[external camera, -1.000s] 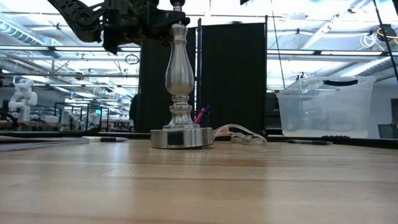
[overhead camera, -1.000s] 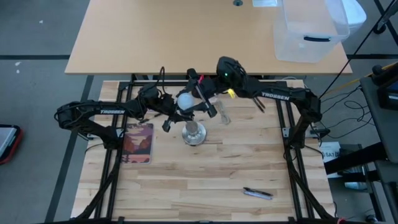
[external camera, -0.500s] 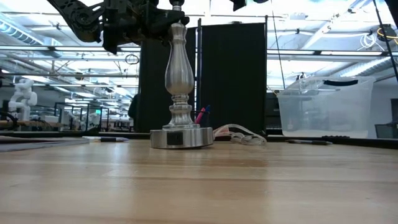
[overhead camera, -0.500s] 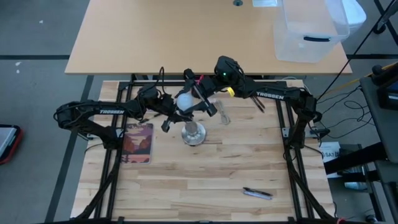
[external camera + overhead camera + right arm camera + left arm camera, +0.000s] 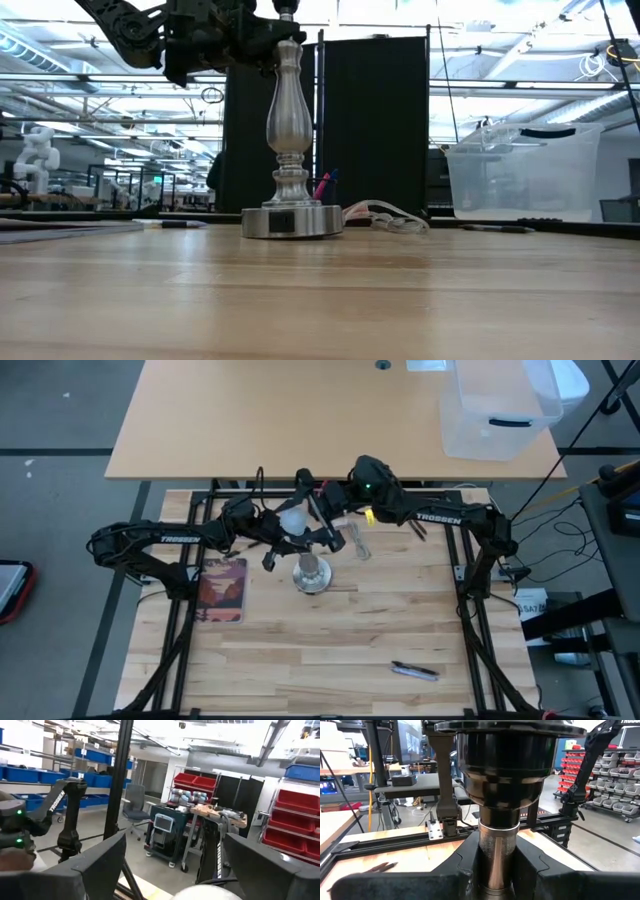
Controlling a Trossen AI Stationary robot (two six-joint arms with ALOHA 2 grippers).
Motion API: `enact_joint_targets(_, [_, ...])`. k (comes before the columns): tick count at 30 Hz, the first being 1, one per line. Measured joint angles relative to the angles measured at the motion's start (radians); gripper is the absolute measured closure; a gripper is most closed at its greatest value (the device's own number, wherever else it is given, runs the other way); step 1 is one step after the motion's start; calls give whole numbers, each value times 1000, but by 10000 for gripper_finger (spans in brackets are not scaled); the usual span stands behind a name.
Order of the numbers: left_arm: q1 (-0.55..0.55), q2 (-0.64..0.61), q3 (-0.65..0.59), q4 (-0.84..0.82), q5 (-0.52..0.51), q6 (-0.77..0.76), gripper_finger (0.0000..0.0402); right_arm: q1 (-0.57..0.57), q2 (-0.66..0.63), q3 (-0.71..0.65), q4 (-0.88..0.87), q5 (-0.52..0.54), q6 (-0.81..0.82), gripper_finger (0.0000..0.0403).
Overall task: Screw lightbulb
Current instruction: Remove the lightbulb from the desk lamp
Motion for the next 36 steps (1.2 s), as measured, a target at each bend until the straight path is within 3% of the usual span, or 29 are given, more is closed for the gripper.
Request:
enact_joint_targets(6, [-3,0,0,-3,-47,-9,328,11,-22,27,-71,49,-43,59])
enact_joint_targets(11, [-4,0,0,-6,-131,-24,328,55,-105,35,-266,397,-261,62])
enact_joint_targets(14, [-4,0,0,-6,-171,-25,328,99,-124,34,-307,500,-308,62])
enact_joint_targets(17, [-5,0,0,-6,-219,-29,328,137,-136,33,-324,578,-286,62])
enact_joint_targets(28, [-13,0,0,0,-336,-54,328,248,-143,33,-381,1114,-237,62])
enact_joint_targets(36, [-24,0,0,1,-413,-56,328,300,-108,33,-389,1372,-171,62])
